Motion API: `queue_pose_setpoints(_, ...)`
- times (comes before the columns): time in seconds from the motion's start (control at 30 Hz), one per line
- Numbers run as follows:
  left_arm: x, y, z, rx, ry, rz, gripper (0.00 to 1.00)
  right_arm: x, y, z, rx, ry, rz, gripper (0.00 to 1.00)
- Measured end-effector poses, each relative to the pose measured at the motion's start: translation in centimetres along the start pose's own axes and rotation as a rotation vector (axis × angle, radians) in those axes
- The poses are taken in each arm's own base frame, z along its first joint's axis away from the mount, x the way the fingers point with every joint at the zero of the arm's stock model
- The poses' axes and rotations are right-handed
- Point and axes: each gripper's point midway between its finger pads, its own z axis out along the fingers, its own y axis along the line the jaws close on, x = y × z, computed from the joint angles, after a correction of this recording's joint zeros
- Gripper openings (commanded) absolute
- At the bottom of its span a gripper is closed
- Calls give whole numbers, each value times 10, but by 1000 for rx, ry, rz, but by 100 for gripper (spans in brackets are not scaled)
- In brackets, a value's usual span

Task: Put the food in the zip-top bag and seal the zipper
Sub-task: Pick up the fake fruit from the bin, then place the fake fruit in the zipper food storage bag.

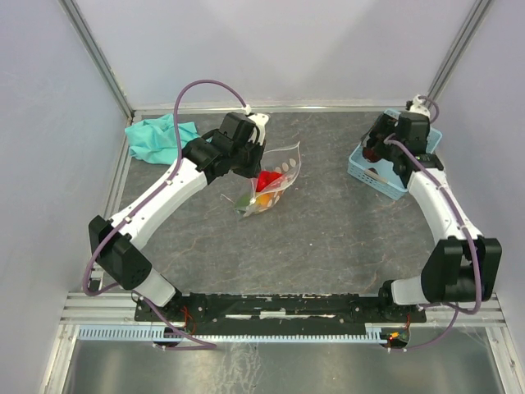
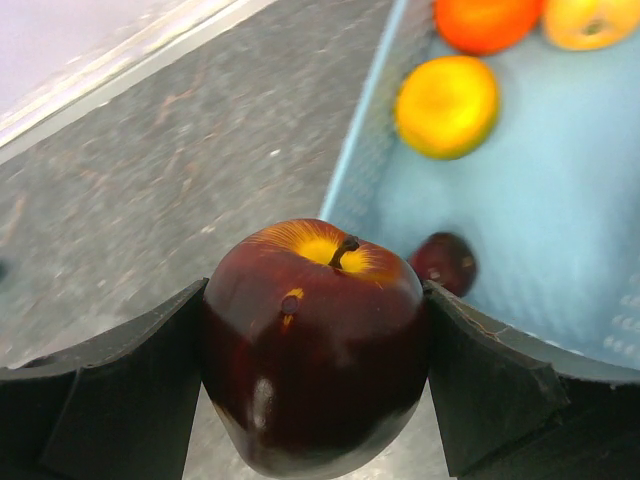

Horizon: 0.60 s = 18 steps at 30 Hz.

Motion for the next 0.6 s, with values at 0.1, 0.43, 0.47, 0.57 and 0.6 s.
queue_pose_setpoints(0.1, 0, -1, -1, 7, -1, -1, 3, 6, 33, -21, -82, -8, -7, 59)
queue_pose_setpoints(0.43, 0, -9, -1, 46, 3, -27, 3, 47, 123, -79, -313, 17, 7, 58)
queue_pose_setpoints(0.47, 0, -10, -1, 48, 2, -27, 3, 51, 129, -83, -329, 22, 8, 58)
queue_pose_setpoints(0.57, 0, -11, -1, 52, 3, -41, 3, 66, 153, -98, -398, 26, 10, 59)
queue_pose_setpoints(0.6, 0, -11, -1, 53, 2, -47, 3, 68, 159, -102, -415, 24, 12, 59)
